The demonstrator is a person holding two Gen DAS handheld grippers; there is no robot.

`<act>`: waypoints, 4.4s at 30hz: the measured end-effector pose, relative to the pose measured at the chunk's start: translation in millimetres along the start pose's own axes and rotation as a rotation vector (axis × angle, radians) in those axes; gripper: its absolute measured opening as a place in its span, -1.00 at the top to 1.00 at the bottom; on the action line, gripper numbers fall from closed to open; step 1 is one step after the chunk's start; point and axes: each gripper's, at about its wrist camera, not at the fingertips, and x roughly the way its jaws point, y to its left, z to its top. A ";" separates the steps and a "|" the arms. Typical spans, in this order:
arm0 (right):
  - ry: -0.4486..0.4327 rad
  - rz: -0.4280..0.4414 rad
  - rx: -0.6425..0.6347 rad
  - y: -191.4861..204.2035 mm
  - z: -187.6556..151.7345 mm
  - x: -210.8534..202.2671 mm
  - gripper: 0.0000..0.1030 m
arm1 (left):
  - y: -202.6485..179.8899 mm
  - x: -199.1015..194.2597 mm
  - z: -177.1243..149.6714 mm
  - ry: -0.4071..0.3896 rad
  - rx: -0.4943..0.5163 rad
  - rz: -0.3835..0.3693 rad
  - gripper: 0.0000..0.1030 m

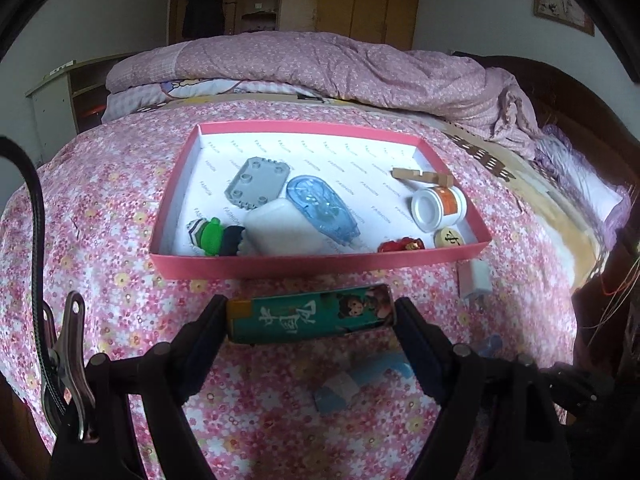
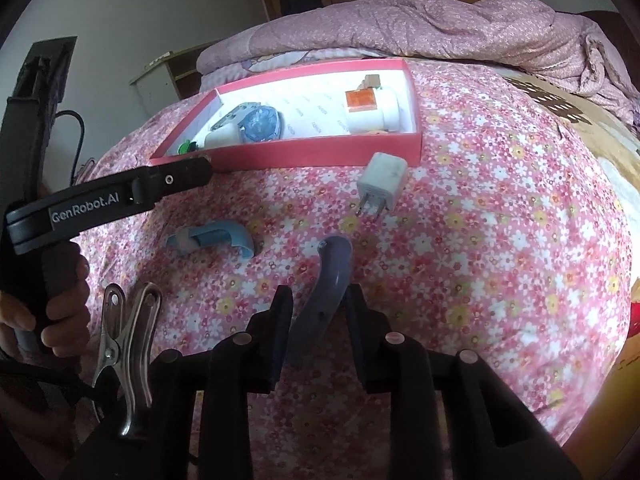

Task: Organize rigid objects
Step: 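Grasp the green lighter with the left tool while the right tool grasps the gray curved piece, then release the green lighter in the tray with the left tool while the right tool releases the gray piece, then grasp the light blue clamp with the left tool while the right tool moves to the white plug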

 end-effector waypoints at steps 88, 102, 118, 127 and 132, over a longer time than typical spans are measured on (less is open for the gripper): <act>-0.105 0.005 -0.044 13.6 132.0 39.3 0.40 | 9.2 30.5 75.0 -0.059 0.058 0.079 -0.69; -0.109 0.013 -0.051 10.7 104.1 6.9 0.22 | -4.4 1.5 48.1 -0.057 0.055 0.029 -0.69; -0.082 -0.078 -0.044 -8.5 44.4 -19.0 0.15 | -12.3 -4.2 -2.5 0.041 0.019 -0.023 -0.69; -0.045 -0.115 0.029 -33.2 19.7 -16.5 0.15 | -20.9 2.6 -28.0 0.094 -0.038 -0.035 -0.69; -0.038 -0.120 0.042 -39.0 13.1 -12.4 0.15 | -26.0 10.2 -36.0 0.117 -0.051 -0.023 -0.69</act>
